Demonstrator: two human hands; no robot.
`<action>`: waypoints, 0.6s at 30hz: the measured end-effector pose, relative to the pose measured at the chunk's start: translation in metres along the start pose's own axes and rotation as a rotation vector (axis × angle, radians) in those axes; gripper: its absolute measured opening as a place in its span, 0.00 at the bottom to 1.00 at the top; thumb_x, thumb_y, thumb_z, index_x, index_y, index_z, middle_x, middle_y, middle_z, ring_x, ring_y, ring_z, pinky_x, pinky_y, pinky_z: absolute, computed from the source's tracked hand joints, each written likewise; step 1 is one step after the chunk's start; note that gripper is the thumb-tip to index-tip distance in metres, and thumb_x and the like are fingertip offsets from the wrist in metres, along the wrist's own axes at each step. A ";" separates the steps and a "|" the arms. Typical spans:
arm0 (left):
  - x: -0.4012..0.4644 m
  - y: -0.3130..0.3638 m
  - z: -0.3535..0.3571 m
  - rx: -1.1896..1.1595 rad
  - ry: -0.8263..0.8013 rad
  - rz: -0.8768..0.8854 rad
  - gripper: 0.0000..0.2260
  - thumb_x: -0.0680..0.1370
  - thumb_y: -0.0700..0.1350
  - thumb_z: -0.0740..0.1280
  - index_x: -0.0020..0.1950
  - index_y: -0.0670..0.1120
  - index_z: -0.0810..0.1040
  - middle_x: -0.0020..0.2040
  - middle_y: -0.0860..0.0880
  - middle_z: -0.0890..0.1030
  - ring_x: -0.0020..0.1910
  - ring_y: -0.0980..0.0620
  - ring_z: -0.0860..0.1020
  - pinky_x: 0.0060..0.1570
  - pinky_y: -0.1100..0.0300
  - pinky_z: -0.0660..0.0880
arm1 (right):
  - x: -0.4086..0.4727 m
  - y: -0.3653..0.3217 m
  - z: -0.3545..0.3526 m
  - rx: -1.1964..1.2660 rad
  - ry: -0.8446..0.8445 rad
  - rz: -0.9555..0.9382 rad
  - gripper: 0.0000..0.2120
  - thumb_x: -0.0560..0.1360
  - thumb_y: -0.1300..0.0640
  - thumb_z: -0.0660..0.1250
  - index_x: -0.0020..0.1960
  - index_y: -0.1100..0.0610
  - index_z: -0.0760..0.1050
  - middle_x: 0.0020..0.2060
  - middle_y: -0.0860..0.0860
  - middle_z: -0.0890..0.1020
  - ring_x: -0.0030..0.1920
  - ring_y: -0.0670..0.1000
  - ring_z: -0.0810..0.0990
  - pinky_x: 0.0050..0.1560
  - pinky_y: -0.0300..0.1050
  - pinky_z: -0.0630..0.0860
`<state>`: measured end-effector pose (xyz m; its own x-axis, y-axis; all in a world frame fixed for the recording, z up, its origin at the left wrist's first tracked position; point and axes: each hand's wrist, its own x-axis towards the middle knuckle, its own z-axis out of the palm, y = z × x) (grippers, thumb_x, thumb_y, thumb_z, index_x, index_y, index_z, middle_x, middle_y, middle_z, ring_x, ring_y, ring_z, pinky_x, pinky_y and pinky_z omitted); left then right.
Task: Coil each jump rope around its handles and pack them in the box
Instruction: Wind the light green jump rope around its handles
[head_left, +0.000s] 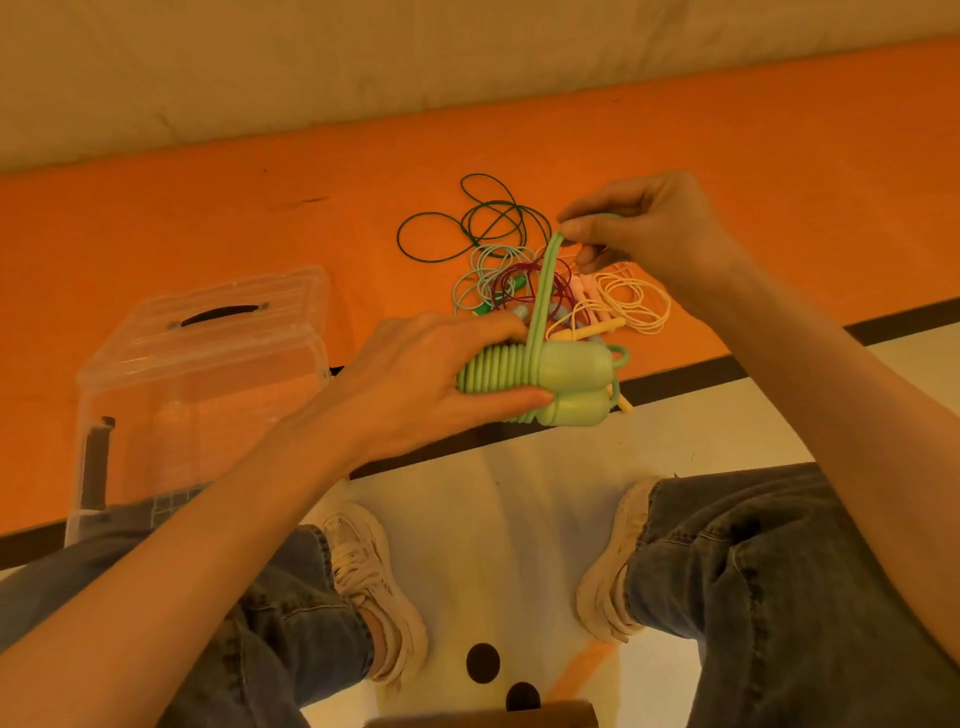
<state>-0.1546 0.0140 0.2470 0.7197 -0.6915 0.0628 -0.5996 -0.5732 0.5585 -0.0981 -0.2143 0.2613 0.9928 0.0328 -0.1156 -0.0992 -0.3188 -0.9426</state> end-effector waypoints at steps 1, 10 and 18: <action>0.000 0.002 0.001 0.014 -0.011 0.004 0.21 0.74 0.68 0.56 0.50 0.53 0.74 0.35 0.56 0.75 0.33 0.58 0.72 0.32 0.54 0.70 | -0.001 -0.001 0.002 0.008 0.006 -0.014 0.05 0.72 0.65 0.71 0.47 0.59 0.81 0.31 0.51 0.83 0.29 0.46 0.80 0.35 0.36 0.79; -0.006 0.014 0.021 0.029 -0.102 0.058 0.16 0.79 0.62 0.48 0.53 0.56 0.69 0.40 0.60 0.68 0.37 0.57 0.68 0.34 0.57 0.67 | 0.000 -0.011 0.016 -0.007 -0.031 -0.105 0.07 0.72 0.66 0.71 0.48 0.58 0.81 0.28 0.46 0.83 0.28 0.44 0.80 0.34 0.35 0.78; -0.003 0.009 0.007 -0.072 0.103 0.016 0.19 0.77 0.63 0.56 0.49 0.51 0.78 0.33 0.54 0.75 0.30 0.57 0.71 0.29 0.56 0.67 | 0.002 0.000 0.010 -0.051 -0.024 0.005 0.05 0.71 0.65 0.72 0.46 0.59 0.82 0.30 0.54 0.82 0.28 0.47 0.80 0.35 0.37 0.79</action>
<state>-0.1645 0.0077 0.2464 0.7449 -0.6489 0.1550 -0.5872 -0.5273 0.6142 -0.0971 -0.2043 0.2579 0.9903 0.0542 -0.1282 -0.0996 -0.3673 -0.9248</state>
